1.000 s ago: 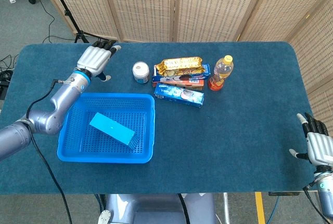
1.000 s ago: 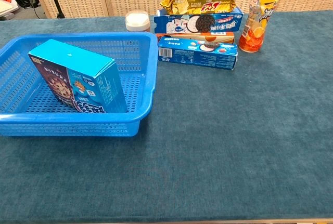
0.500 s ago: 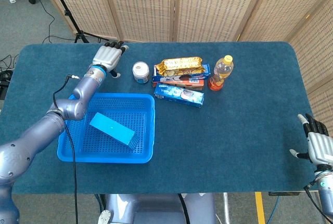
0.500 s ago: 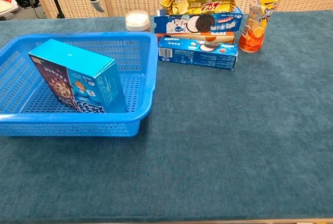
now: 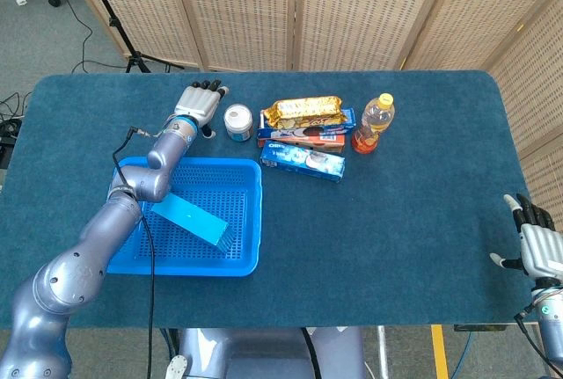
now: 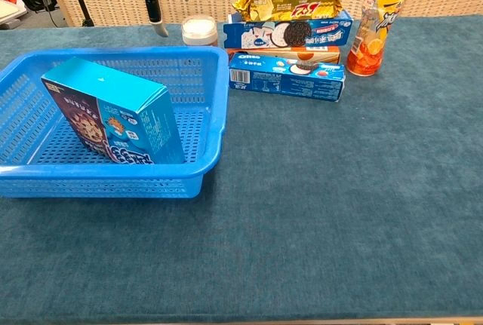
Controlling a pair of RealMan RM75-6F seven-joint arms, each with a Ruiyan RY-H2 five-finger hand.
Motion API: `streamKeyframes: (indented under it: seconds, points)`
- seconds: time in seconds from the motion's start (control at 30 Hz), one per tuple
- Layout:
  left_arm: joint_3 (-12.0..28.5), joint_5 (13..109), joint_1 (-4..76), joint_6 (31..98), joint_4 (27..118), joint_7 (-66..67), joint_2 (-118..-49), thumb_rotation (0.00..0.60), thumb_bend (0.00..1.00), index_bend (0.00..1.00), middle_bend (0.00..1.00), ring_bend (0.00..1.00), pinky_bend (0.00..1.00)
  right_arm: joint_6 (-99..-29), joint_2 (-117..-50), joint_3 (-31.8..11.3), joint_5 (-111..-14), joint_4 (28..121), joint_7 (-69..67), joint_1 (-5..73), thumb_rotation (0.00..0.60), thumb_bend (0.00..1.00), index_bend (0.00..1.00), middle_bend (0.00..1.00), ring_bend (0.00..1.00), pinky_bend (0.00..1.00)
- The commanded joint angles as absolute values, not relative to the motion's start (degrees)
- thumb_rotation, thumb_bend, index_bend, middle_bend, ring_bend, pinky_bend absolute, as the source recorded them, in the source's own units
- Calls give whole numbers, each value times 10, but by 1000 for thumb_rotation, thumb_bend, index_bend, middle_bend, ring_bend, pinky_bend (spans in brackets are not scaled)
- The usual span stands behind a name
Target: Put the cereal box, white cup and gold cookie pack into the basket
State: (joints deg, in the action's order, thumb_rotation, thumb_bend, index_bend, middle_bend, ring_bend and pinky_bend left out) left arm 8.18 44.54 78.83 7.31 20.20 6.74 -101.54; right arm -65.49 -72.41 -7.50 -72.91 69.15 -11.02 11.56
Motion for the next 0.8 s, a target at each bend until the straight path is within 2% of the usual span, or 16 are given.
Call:
streamKeyframes:
  seconds: [0.03,0.7,0.8]
  points:
    - [93,464,794,64,172,51,-1038,600,212,28,0,0,96,-655,-724,-75,-729,692,-111,116,600,156,0,0,0,45]
    - [137,543,829,32,58,-10,-1127,600,215,67,0,0,96,-649,-724,-77,-726,684,-121,115,600,156,0,0,0,45]
    - [139,550,831,28,53,-13,-1132,600,216,105,0,0,96,-650,-723,-78,-725,683,-122,115,600,156,0,0,0,45]
